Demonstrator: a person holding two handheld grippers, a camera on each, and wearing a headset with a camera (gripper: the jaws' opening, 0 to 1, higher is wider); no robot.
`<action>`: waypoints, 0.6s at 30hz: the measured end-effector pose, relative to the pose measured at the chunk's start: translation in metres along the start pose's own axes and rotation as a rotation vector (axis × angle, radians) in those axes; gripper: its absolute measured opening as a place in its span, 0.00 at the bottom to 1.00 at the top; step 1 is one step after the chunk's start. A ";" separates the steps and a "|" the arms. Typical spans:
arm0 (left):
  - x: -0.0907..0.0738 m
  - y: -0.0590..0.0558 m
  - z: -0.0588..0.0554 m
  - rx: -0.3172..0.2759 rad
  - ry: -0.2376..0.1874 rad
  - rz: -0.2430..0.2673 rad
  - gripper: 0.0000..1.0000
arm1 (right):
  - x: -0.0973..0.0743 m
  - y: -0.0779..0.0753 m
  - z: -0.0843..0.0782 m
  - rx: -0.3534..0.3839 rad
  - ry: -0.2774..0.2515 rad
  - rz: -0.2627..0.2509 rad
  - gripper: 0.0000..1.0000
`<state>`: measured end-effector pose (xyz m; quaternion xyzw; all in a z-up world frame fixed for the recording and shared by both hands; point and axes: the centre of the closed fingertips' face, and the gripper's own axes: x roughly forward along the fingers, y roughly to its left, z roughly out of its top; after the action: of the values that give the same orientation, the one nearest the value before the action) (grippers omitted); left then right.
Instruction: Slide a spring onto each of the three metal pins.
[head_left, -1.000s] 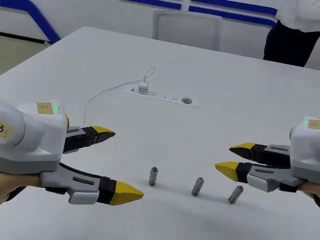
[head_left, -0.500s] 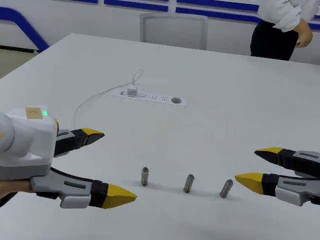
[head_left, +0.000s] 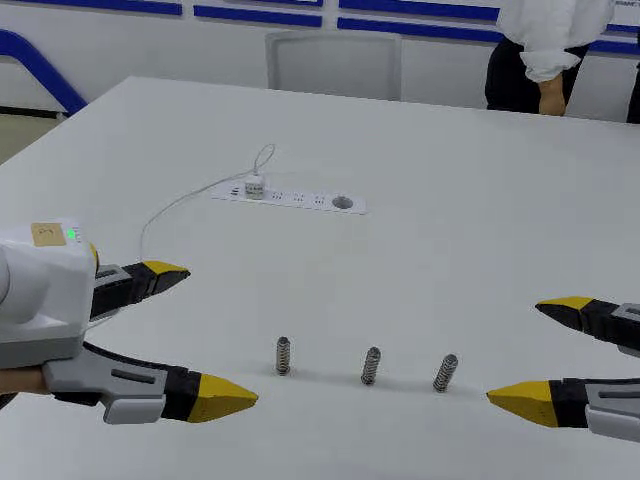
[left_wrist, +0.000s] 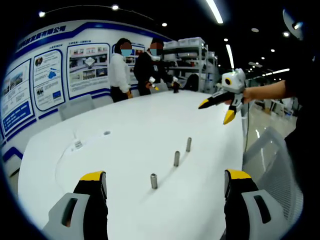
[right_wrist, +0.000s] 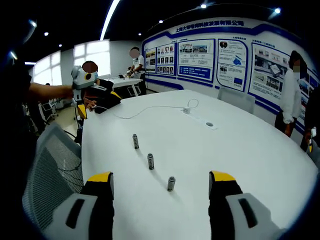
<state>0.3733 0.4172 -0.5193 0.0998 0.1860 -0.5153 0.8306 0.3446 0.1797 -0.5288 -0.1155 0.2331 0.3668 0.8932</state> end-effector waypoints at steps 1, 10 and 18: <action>0.000 0.000 0.000 0.000 0.001 0.000 1.00 | -0.001 0.001 -0.002 -0.001 0.007 0.003 0.79; 0.001 0.000 -0.003 0.002 0.006 -0.002 1.00 | -0.003 -0.001 -0.012 -0.001 0.040 -0.016 0.86; 0.002 0.000 0.000 -0.010 -0.008 -0.001 1.00 | -0.005 -0.006 -0.014 0.003 0.047 -0.039 0.89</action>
<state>0.3736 0.4157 -0.5205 0.0932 0.1853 -0.5153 0.8315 0.3414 0.1669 -0.5379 -0.1271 0.2523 0.3460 0.8947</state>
